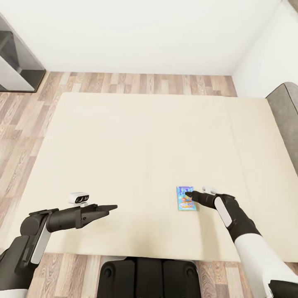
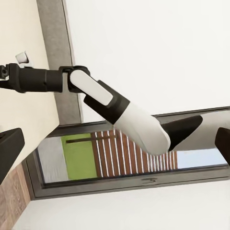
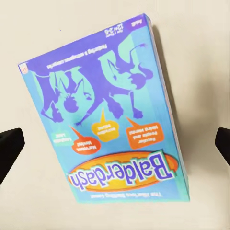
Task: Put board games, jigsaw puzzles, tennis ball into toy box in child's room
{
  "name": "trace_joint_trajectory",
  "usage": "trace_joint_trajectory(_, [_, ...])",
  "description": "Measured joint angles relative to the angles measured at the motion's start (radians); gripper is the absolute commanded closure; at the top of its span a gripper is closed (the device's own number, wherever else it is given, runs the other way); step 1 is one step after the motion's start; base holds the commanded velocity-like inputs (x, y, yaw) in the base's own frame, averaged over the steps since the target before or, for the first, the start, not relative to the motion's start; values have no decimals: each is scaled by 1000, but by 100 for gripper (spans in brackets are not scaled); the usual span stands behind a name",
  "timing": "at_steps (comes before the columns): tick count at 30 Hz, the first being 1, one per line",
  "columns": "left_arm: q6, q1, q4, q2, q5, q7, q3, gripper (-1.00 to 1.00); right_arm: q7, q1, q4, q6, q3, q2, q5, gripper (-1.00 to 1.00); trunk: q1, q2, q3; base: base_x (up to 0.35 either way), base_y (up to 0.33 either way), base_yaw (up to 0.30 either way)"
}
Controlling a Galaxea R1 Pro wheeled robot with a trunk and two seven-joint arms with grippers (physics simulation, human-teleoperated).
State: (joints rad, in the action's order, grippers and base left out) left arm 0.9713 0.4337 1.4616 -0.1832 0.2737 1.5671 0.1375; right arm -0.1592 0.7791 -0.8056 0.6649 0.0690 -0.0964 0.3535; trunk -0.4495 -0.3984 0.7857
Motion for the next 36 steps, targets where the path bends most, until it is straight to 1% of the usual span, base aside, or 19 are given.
trace_joint_trajectory(4, [0,0,0,0,0,0,0,-100,1,16,0,12,0,0,-2,-100,0,0,7,0,0,0])
trace_joint_trajectory(12, [0,-1,0,3,0,0,-2,-100,2,22,1,15,0,-1,-5,-100,0,0,20,0,0,0])
trace_joint_trajectory(17, [0,0,0,1,0,0,-2,-100,2,25,1,15,0,-1,-4,-100,0,0,28,0,0,0])
trace_joint_trajectory(31, [0,0,-2,5,-4,0,-2,-100,6,80,1,17,0,-1,-7,-100,0,0,51,0,0,0])
trace_joint_trajectory(36, [0,0,-1,5,-5,0,-2,-100,7,86,1,16,-2,0,-8,-100,0,0,57,0,0,0])
